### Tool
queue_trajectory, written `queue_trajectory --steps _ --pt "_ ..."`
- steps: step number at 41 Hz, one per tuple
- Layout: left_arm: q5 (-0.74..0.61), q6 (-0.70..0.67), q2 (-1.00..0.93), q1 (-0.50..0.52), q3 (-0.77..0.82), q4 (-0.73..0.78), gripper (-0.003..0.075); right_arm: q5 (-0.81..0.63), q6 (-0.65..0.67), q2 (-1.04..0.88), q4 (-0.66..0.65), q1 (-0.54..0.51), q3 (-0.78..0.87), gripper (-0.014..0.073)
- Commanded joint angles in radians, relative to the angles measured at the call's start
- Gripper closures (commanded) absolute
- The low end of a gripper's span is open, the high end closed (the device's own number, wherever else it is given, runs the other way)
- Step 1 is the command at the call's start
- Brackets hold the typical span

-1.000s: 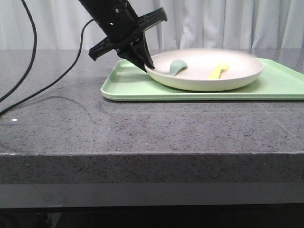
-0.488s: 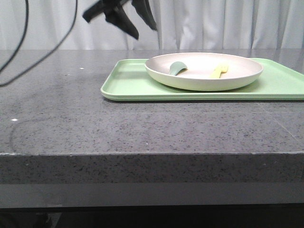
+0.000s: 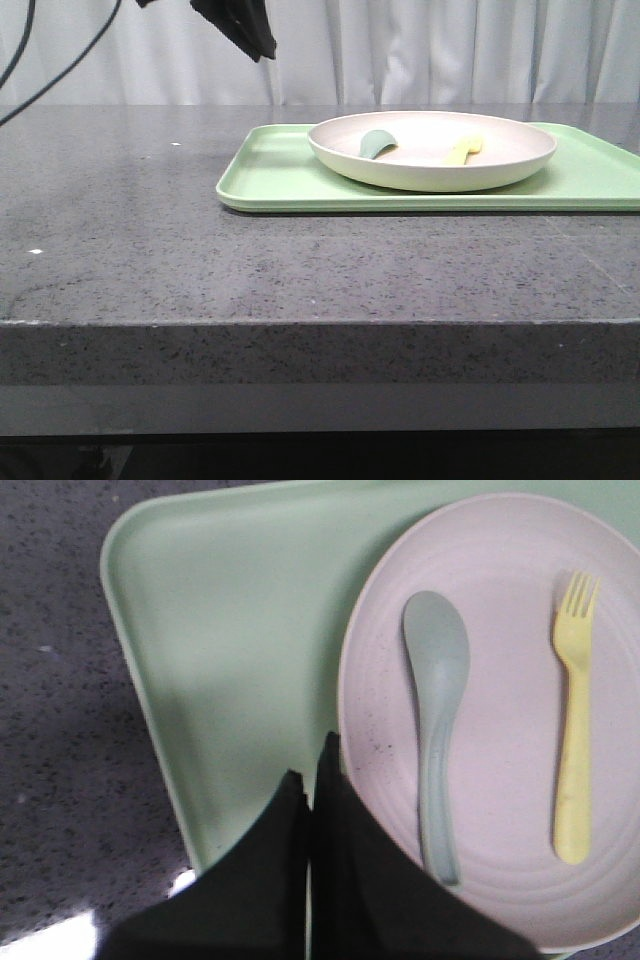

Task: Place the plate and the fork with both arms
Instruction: 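Open the left gripper and raise it away from the plate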

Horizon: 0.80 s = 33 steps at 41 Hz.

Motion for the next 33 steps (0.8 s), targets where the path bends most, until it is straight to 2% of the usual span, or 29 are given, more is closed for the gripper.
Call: queue_trajectory --steps 1,9,17,33 --pt "0.017 0.005 -0.111 -0.011 0.021 0.039 0.0738 -0.075 -0.009 0.008 -0.003 -0.009 -0.035 -0.0050" --pt "-0.043 0.005 -0.221 -0.009 0.226 0.147 0.0738 -0.075 -0.009 0.008 -0.003 -0.009 -0.035 -0.0050" --pt "-0.283 -0.012 -0.413 0.027 0.532 0.173 0.0738 -0.077 -0.009 0.008 -0.003 -0.001 -0.035 -0.0050" --pt "-0.753 -0.012 -0.856 0.174 1.145 0.208 0.0738 -0.078 -0.009 0.014 -0.003 0.012 -0.034 -0.0050"
